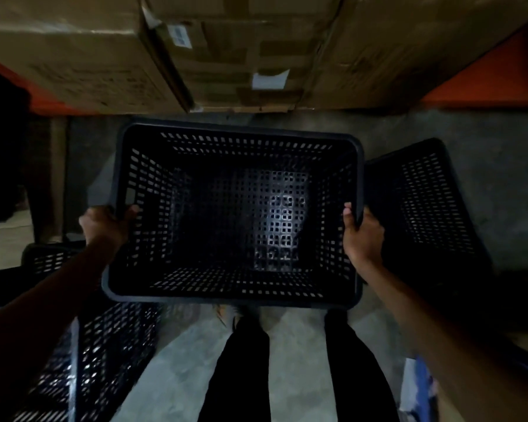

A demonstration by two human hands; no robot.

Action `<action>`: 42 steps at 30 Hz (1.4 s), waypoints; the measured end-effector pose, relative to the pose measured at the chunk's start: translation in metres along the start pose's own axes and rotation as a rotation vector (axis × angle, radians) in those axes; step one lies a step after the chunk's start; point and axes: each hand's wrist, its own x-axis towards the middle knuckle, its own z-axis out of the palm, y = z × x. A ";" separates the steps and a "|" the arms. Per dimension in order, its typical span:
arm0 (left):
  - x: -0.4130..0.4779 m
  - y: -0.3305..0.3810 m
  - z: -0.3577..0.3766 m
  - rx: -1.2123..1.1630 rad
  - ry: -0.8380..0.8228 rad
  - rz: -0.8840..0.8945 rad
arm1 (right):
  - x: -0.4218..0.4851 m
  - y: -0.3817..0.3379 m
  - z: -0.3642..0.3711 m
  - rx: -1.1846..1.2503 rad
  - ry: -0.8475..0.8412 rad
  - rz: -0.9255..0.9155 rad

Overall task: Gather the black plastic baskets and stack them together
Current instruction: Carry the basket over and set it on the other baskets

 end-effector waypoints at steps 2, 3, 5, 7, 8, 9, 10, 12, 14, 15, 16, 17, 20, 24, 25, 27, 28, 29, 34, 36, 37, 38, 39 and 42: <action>0.012 -0.008 0.004 0.017 -0.012 0.025 | -0.002 -0.004 0.012 -0.018 0.014 -0.006; 0.016 -0.010 0.006 0.033 -0.014 0.046 | -0.001 -0.005 0.015 -0.023 0.020 0.008; 0.019 -0.015 0.010 0.061 -0.002 0.080 | 0.001 -0.008 0.021 -0.041 0.027 0.044; 0.017 -0.018 0.013 0.062 0.000 0.095 | 0.003 -0.007 0.021 -0.052 0.043 0.036; 0.017 -0.020 0.014 0.052 0.000 0.101 | 0.003 -0.005 0.021 -0.054 0.040 0.015; 0.016 -0.021 0.015 0.038 0.001 0.107 | 0.004 -0.003 0.021 -0.059 0.029 -0.001; 0.016 -0.022 0.014 0.030 0.002 0.114 | 0.004 -0.001 0.021 -0.066 0.008 0.001; 0.015 -0.022 0.014 0.053 -0.001 0.117 | 0.005 0.000 0.022 -0.078 -0.032 0.049; 0.015 -0.020 0.012 0.090 -0.003 0.103 | 0.006 0.000 0.024 -0.074 -0.028 0.071; 0.016 -0.020 0.011 0.093 -0.003 0.097 | 0.006 -0.001 0.024 -0.071 -0.016 0.061; 0.017 -0.020 0.010 0.083 0.001 0.087 | 0.005 -0.003 0.024 -0.068 0.003 0.039; 0.019 -0.021 0.008 0.066 0.007 0.079 | 0.004 -0.005 0.023 -0.065 0.029 0.012; 0.024 -0.023 0.001 0.031 0.017 0.059 | 0.004 -0.013 0.024 -0.054 0.081 -0.033; 0.024 -0.026 0.001 0.031 0.017 0.033 | 0.006 -0.020 0.031 -0.054 0.024 -0.004; 0.024 -0.027 0.003 0.028 0.025 0.033 | 0.006 -0.019 0.033 -0.063 0.019 0.000; 0.024 -0.029 0.007 0.016 0.043 0.029 | 0.008 -0.016 0.034 -0.049 0.025 -0.005; 0.025 -0.029 0.009 0.008 0.047 0.028 | 0.009 -0.014 0.034 -0.029 0.026 -0.005; 0.025 -0.030 0.010 0.004 0.050 0.033 | 0.010 -0.012 0.033 -0.018 0.027 -0.006; 0.018 -0.031 0.017 -0.007 0.058 0.075 | 0.009 -0.002 0.029 -0.033 0.075 -0.015; 0.015 -0.030 0.020 -0.024 0.063 0.072 | 0.009 0.003 0.027 -0.043 0.074 -0.022; 0.014 -0.029 0.021 -0.041 0.063 0.063 | 0.008 0.004 0.027 -0.047 0.064 -0.022; 0.013 -0.029 0.022 -0.055 0.065 0.055 | 0.008 0.004 0.026 -0.055 0.058 -0.019; 0.012 -0.029 0.022 -0.060 0.071 0.047 | 0.007 0.003 0.026 -0.065 0.059 -0.015; 0.014 -0.031 0.024 -0.054 0.074 0.059 | 0.005 -0.002 0.028 -0.073 0.093 -0.001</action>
